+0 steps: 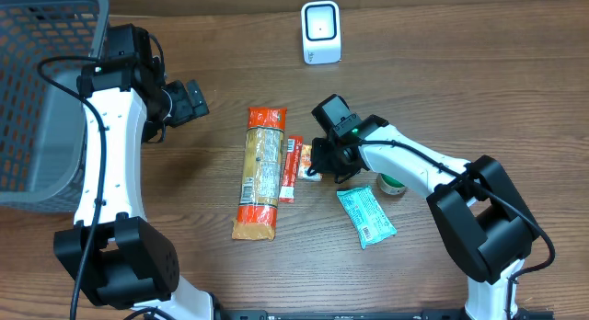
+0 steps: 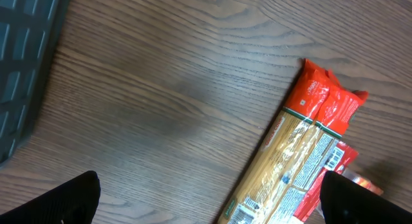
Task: Scan the item barcode
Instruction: 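Move the right gripper toward the orange box beside the pasta, then grasp the small orange box with the right gripper and lift it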
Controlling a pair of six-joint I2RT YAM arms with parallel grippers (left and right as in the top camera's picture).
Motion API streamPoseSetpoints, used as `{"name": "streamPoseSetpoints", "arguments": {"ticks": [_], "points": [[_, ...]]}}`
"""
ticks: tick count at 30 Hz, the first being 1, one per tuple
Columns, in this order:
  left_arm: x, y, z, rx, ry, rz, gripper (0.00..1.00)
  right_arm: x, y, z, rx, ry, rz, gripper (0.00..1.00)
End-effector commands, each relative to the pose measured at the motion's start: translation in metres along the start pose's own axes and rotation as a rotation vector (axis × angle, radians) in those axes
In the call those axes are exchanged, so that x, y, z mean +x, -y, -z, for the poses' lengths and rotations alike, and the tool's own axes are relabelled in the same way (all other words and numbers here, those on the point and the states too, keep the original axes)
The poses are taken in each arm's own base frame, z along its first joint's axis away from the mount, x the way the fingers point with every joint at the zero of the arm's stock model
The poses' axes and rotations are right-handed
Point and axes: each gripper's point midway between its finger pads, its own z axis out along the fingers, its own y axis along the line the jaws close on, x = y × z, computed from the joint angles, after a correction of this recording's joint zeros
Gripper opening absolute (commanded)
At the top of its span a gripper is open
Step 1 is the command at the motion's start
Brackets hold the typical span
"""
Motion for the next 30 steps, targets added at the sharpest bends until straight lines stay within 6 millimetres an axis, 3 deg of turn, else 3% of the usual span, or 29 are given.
{"name": "streamPoseSetpoints", "arguments": {"ticks": [1, 6, 14, 18, 25, 30], "points": [[-0.004, 0.003, 0.003, 0.002, 0.013, -0.022, 1.0, 0.005, 0.005, -0.002, 0.018, -0.015, -0.002, 0.04], [-0.004, 0.003, 0.003, 0.002, 0.013, -0.022, 1.0, -0.001, 0.007, 0.008, 0.005, -0.005, 0.016, 0.03], [-0.004, 0.003, 0.003, 0.002, 0.013, -0.022, 1.0, -0.006, -0.024, 0.065, -0.167, 0.038, 0.247, 0.03], [-0.004, 0.003, 0.003, 0.002, 0.013, -0.022, 1.0, -0.001, -0.026, 0.087, -0.184, 0.041, 0.266, 0.03], [-0.004, 0.003, 0.003, 0.002, 0.013, -0.022, 1.0, -0.003, 0.006, 0.089, 0.072, 0.112, 0.279, 0.04], [-0.004, 0.003, 0.003, 0.002, 0.013, -0.022, 1.0, -0.007, 0.012, 0.093, 0.31, 0.247, 0.371, 0.04]]}}
